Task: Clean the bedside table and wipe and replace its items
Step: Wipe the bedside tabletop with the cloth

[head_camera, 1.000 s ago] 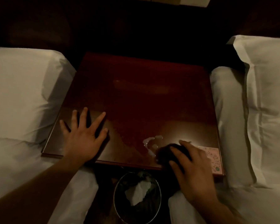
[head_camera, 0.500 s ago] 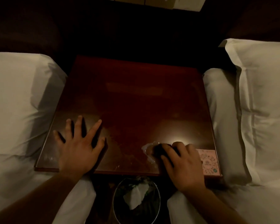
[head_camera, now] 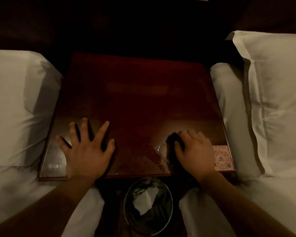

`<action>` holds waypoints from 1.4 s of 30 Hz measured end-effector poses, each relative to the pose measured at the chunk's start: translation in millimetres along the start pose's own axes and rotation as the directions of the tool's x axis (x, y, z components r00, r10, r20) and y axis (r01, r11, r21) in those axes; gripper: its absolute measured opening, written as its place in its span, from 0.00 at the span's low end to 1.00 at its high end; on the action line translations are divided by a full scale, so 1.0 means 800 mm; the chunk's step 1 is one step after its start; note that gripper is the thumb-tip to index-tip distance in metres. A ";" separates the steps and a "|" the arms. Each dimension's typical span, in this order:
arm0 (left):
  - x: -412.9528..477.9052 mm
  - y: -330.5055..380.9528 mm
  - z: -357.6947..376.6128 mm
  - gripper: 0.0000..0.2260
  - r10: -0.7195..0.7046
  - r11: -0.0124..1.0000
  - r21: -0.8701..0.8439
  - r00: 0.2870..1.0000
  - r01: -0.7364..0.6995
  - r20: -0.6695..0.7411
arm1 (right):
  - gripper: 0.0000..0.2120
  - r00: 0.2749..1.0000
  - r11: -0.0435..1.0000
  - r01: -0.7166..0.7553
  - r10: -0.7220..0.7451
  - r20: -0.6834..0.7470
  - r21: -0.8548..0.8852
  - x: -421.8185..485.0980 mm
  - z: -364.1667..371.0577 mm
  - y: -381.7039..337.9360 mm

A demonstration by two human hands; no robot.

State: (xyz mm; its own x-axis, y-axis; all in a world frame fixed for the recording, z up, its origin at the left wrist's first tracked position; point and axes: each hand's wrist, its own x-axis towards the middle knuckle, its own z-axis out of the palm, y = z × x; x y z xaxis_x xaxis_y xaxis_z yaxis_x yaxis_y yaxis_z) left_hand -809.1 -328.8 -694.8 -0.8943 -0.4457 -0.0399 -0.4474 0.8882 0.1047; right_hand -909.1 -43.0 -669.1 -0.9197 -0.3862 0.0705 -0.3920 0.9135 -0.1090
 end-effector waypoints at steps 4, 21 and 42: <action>0.000 0.002 0.000 0.28 0.003 1.000 -0.006 1.000 -0.003 0.003 | 0.14 0.985 0.987 -0.163 0.163 -0.054 0.005 0.071 0.001 -0.004; -0.003 0.007 -0.004 0.28 -0.048 0.999 -0.010 0.999 0.048 0.012 | 0.17 0.994 0.981 -0.023 0.044 -0.103 0.190 -0.049 0.019 0.000; -0.001 0.003 0.000 0.27 -0.037 0.999 -0.020 0.999 0.036 -0.005 | 0.28 0.989 0.981 0.147 -0.148 -0.001 0.126 -0.022 0.014 -0.024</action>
State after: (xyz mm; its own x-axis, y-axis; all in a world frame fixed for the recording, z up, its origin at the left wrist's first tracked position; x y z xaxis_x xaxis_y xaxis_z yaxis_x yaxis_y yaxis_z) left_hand -809.1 -326.4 -694.7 -0.8773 -0.4784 -0.0389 -0.4793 0.8689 0.1233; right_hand -886.0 -55.3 -679.0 -0.8514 -0.5173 0.0869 -0.5228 0.8232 -0.2214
